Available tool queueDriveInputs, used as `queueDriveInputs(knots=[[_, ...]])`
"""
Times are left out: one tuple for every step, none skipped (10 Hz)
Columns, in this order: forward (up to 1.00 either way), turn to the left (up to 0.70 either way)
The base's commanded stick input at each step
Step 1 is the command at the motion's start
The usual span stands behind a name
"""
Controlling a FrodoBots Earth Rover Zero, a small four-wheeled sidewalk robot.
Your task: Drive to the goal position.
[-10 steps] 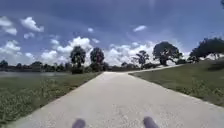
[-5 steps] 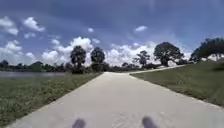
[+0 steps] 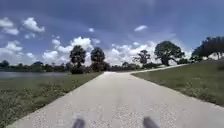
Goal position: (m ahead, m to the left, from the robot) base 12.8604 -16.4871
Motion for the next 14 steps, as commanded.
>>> queueDriveInputs(knots=[[0.7, 0.0], [0.7, 0.0], [0.7, 0.0], [0.7, 0.0], [0.7, 0.0], [0.7, 0.0], [0.7, 0.0], [0.7, 0.0], [0.7, 0.0], [0.7, 0.0], [0.7, 0.0], [0.7, 0.0], [0.7, 0.0], [0.7, 0.0]])
